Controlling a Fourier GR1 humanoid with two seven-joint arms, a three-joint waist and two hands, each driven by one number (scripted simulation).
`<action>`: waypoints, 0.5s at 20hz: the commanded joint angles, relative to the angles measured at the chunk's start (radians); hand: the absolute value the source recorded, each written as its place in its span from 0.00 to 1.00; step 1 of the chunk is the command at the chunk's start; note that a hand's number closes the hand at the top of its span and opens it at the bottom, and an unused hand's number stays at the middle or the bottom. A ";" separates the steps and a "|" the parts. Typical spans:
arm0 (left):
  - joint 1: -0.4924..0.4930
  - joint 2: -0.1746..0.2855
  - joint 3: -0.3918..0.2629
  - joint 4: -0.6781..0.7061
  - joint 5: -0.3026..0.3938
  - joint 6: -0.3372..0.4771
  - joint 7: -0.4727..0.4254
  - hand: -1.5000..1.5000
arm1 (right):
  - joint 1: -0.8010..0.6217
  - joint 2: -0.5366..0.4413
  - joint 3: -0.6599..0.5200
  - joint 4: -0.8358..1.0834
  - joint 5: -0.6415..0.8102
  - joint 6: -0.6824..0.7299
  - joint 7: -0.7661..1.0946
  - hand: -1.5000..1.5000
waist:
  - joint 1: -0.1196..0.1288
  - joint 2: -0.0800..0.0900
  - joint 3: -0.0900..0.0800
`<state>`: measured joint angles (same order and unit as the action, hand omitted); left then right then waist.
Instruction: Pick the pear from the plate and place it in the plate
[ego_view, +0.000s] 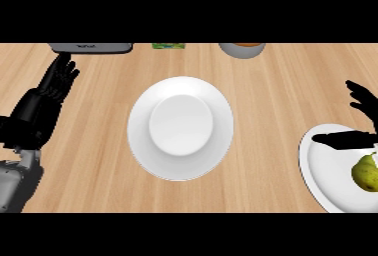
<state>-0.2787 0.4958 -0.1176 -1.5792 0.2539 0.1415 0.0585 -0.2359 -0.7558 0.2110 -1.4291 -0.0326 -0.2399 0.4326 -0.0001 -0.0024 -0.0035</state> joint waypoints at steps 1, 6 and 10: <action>-0.007 -0.020 -0.012 0.029 -0.016 0.001 -0.014 0.50 | -0.050 -0.161 0.042 -0.014 -0.010 0.204 0.240 0.00 | -0.002 0.003 -0.002; -0.022 -0.020 -0.014 0.026 -0.004 -0.023 0.003 0.50 | -0.145 -0.252 0.094 0.036 -0.101 0.498 0.427 0.00 | 0.028 0.008 0.000; -0.042 -0.034 -0.021 0.007 -0.029 -0.001 0.018 0.50 | -0.179 -0.211 0.139 0.059 -0.195 0.650 0.558 0.00 | 0.023 0.008 0.002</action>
<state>-0.3032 0.4786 -0.1244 -1.5712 0.2453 0.1289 0.0666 -0.3741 -0.9688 0.3102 -1.4081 -0.1680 0.2639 0.8745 0.0202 0.0021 -0.0036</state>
